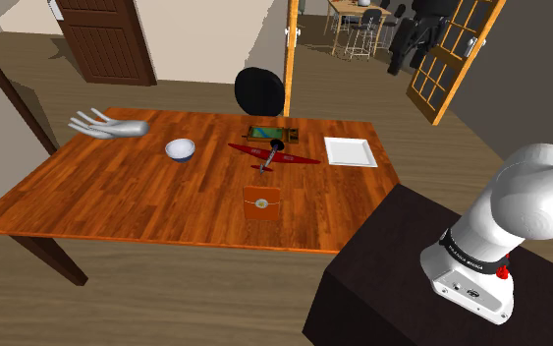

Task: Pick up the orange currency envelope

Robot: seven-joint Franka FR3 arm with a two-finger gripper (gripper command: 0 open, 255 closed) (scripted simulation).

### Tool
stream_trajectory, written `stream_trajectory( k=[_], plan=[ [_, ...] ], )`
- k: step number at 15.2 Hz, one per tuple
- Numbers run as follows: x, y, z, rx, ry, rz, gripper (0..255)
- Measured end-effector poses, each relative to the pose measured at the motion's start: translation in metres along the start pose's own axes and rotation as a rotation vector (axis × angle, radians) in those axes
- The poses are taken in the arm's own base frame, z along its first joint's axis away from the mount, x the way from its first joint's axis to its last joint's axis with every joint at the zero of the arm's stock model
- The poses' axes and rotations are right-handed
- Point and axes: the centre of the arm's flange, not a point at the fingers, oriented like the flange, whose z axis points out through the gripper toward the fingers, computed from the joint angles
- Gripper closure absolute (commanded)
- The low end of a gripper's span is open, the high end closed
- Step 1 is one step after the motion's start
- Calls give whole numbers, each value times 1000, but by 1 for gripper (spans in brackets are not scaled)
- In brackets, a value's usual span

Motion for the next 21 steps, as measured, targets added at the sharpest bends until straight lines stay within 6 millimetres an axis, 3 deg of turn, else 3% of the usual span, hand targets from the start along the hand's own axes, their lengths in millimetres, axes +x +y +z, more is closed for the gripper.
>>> stream_trajectory(
  k=[2, 6, 21],
  plan=[
    [3, 0, 5, 1, -1, -10, 0],
    [28, -7, 43, 5, -9, -85, 0],
    [117, -56, 214, 24, -40, -404, 0]
  ],
)
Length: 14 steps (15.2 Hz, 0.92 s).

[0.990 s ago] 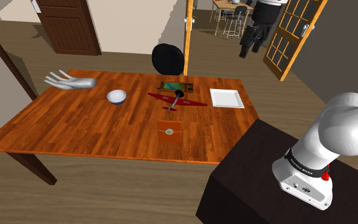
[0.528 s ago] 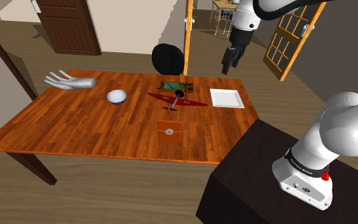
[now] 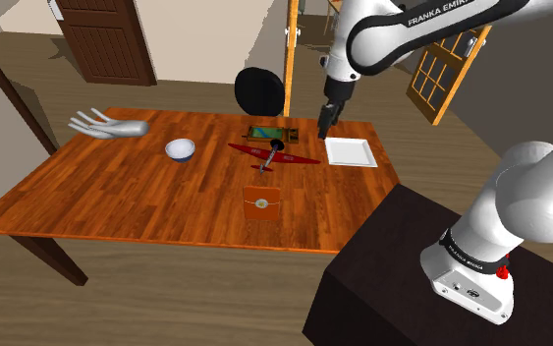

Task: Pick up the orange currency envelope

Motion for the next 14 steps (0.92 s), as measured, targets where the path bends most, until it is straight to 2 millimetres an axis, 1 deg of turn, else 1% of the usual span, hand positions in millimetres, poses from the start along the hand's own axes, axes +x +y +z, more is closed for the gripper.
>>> stream_trajectory(
  k=[9, 11, 14],
  plan=[
    [64, -22, 103, 10, -17, -192, 0],
    [73, -30, 127, 13, -21, -235, 0],
    [91, -40, 157, 16, -27, -299, 0]
  ],
)
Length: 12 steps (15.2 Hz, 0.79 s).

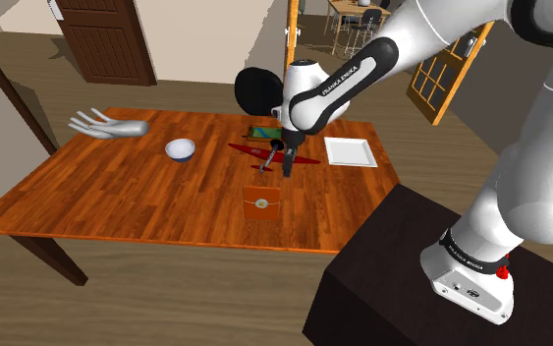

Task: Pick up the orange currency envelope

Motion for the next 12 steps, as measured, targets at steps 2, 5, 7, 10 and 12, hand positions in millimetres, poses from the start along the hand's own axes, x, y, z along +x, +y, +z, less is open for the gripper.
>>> stream_trajectory(
  k=[2, 5, 7, 10, 12],
  plan=[
    [15, -4, 24, 2, -4, -43, 0],
    [35, -9, 56, 6, -10, -107, 0],
    [47, -14, 77, 9, -13, -145, 0],
    [52, -15, 95, 10, -15, -160, 0],
    [53, -15, 108, 10, -15, -161, 0]
  ],
)
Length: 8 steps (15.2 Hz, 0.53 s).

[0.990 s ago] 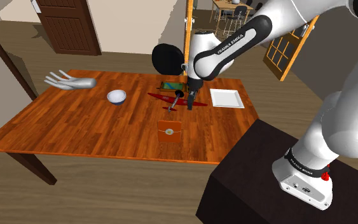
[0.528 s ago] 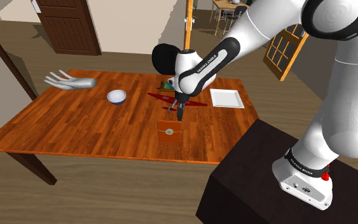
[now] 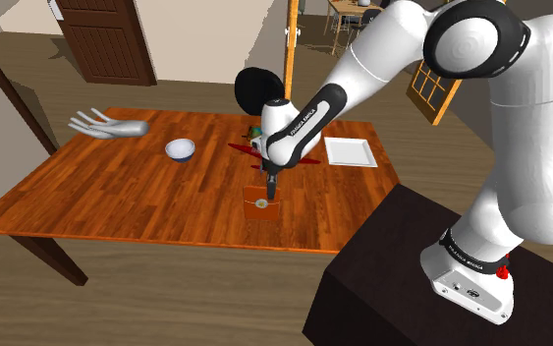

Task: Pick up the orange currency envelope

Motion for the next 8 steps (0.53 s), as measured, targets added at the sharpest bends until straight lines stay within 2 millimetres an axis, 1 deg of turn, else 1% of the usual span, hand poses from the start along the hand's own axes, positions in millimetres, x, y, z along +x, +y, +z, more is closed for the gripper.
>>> stream_trajectory(
  k=[3, 4, 8],
  plan=[
    [-1, 1, 15, 0, 0, -1, 0],
    [-1, 1, 18, 0, 0, 0, 255],
    [-1, 0, 19, 0, 1, 0, 255]
  ],
)
